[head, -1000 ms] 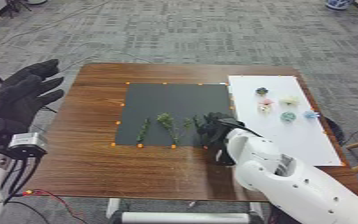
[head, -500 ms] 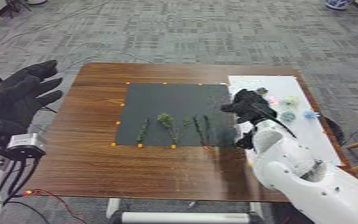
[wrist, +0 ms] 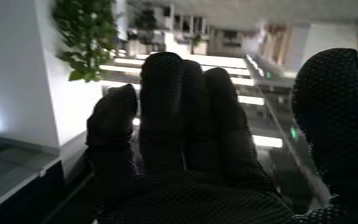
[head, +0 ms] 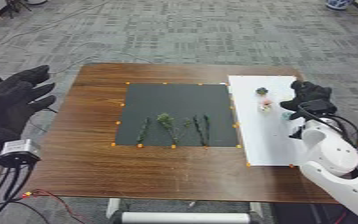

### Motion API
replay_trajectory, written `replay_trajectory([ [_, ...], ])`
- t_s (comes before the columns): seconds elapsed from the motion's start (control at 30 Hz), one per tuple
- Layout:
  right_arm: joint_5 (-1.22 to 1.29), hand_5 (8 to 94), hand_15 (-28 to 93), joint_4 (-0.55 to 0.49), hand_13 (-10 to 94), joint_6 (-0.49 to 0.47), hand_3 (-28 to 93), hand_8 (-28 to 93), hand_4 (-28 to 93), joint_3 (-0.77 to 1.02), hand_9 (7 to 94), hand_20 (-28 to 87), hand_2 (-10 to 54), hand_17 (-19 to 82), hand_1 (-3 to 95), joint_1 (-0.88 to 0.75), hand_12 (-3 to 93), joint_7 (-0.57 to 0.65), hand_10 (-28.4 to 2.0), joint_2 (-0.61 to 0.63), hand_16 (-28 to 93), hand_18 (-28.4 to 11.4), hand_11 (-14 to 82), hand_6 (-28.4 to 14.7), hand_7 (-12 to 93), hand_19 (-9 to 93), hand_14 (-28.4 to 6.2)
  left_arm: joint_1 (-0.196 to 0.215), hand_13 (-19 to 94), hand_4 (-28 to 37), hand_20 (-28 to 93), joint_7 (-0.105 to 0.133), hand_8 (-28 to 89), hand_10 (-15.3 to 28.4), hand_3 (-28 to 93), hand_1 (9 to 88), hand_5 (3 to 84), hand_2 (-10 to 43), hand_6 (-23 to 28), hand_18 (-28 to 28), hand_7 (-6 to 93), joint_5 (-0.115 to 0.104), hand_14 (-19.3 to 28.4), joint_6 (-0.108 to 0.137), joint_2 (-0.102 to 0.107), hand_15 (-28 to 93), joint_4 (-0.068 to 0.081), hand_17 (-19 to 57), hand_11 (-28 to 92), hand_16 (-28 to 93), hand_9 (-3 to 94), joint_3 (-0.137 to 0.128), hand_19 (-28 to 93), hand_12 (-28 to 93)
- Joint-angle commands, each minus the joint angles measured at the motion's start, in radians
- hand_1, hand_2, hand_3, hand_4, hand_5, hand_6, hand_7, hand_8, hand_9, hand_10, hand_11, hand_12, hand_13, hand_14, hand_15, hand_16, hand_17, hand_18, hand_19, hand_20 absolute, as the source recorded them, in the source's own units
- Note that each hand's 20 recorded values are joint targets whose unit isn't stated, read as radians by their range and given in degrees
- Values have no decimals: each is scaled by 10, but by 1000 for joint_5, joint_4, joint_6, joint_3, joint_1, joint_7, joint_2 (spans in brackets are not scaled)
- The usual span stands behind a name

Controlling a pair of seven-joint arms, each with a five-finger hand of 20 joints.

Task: Arrange flowers

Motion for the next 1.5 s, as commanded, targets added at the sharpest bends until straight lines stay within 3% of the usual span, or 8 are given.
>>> replay_trajectory([
  [0.03,0,442,736,8,461,63,851,-132,-283,-78,496,572,-95,216,275,28,230,-11,-107,-9,260,-219,261,-42,310,786,-104,24,87,-249,78,4,-108,99,699,260,249,-77,30,207,249,3,130,15,-19,405,-11,-110,205,-30,173,-17,408,203],
  [0.3,6,529,728,57,499,36,838,-159,-283,-190,592,577,-95,223,285,150,230,-44,-96,-66,276,-215,263,-10,334,784,-95,16,88,-250,78,2,-110,99,700,259,248,-75,29,206,252,2,130,19,-16,404,-14,-109,207,-30,173,-13,407,201],
  [0.47,0,531,725,89,502,8,840,-161,-283,-224,595,579,-95,224,283,185,233,-47,-95,-90,286,-215,259,-10,331,784,-95,11,88,-251,79,-7,-112,98,701,258,248,-75,29,206,253,4,130,18,-17,405,-12,-109,208,-29,173,-14,406,200],
  [0.87,-6,548,724,96,505,-50,841,-163,-283,-226,606,582,-95,226,274,172,237,-46,-100,-82,291,-215,265,-10,333,789,-96,14,90,-253,81,2,-114,97,701,258,247,-74,28,206,256,-1,130,26,-16,404,-15,-109,210,-29,174,-17,406,200],
  [1.23,2,534,714,132,502,-52,848,-162,-283,-314,586,583,-95,226,264,239,230,-42,-99,-88,291,-215,249,-15,319,789,-96,4,93,-255,81,6,-117,98,703,258,248,-74,28,206,257,-1,130,11,-6,405,-5,-107,214,-29,179,-9,405,197],
  [1.5,-3,479,733,160,464,-68,862,-157,-283,-367,504,583,-95,216,252,288,235,-6,-108,-103,279,-216,270,-27,313,789,-109,-1,94,-255,82,6,-117,98,703,258,248,-73,27,206,257,-1,129,6,-3,407,-1,-107,214,-30,179,-3,405,194],
])
